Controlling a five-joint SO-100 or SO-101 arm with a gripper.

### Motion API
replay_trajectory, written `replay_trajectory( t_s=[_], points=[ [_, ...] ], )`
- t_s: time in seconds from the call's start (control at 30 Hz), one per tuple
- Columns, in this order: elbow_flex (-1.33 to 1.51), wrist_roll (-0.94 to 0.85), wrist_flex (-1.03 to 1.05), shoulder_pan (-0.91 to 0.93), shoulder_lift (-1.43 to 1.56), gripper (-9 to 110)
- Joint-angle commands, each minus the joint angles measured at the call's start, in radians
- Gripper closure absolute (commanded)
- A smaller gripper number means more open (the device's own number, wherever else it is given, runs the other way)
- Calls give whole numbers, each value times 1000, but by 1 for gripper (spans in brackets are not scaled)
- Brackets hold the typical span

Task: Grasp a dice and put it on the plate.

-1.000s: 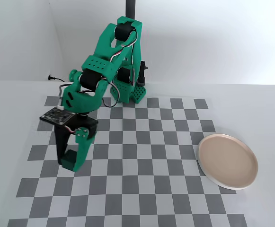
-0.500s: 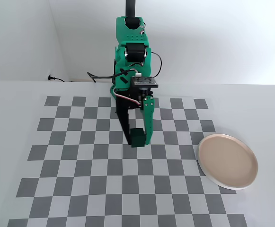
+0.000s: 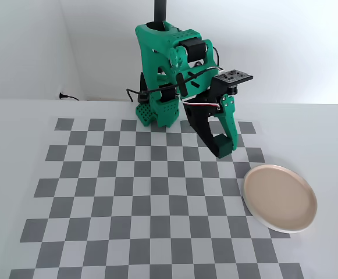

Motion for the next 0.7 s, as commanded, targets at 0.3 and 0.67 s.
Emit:
replay_trajectory(
  t_s=[0.3,0.67],
  points=[
    [-141,37,-135,-184,-206,106],
    [-422,75,-189,-282,-549,106]
  ],
)
